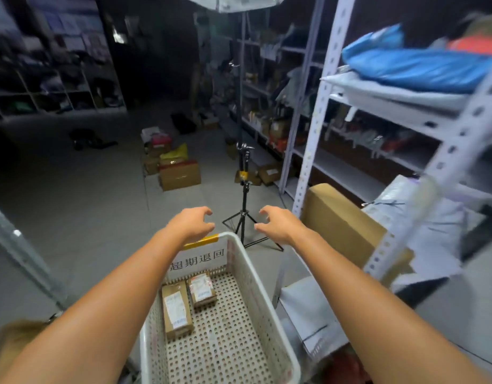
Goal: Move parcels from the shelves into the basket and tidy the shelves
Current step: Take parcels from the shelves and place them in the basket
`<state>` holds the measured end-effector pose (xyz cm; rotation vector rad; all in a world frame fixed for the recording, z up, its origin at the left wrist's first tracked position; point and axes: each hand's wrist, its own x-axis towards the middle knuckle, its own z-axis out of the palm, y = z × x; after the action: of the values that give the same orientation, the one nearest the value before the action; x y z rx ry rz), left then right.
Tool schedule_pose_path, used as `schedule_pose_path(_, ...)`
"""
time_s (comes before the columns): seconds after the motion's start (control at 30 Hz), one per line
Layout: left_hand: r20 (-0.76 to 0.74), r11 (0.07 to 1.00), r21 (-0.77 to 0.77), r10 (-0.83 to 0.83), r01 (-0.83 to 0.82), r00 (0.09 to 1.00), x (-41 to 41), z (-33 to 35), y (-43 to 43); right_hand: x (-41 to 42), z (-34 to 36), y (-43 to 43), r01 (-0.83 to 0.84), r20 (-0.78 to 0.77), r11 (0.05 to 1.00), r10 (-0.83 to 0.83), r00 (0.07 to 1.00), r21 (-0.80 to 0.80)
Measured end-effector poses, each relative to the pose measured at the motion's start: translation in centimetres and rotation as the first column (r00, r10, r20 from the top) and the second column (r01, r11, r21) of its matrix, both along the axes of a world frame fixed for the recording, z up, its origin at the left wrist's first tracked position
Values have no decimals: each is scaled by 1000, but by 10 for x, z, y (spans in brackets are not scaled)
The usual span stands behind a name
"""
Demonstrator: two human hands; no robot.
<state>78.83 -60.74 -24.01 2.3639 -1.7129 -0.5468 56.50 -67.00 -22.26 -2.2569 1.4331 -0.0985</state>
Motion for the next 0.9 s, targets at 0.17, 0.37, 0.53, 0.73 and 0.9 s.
schedule_pose_path(0.17,23,991,-66,-117,118,993,-97,34,27,-101,27,64,65,62,997,-62,996,-37)
schedule_pose_path(0.37,73,923,-101,-365,371,928,-243,64,45,-245,52,124,214,77,976,-211,975,-39)
schedule_pose_path(0.53,50,814,-107,-569,571,821,-377,92,43,-377,78,167,482,47,871,-480,876,-94)
schedule_pose_path(0.73,73,606,-171,-778,777,624,-513,118,41,-508,105,226,736,18,659,-743,669,-155)
schedule_pose_path(0.9,5,399,-204,-913,894,409,-630,134,44,-581,128,299,889,11,411,-907,421,-201)
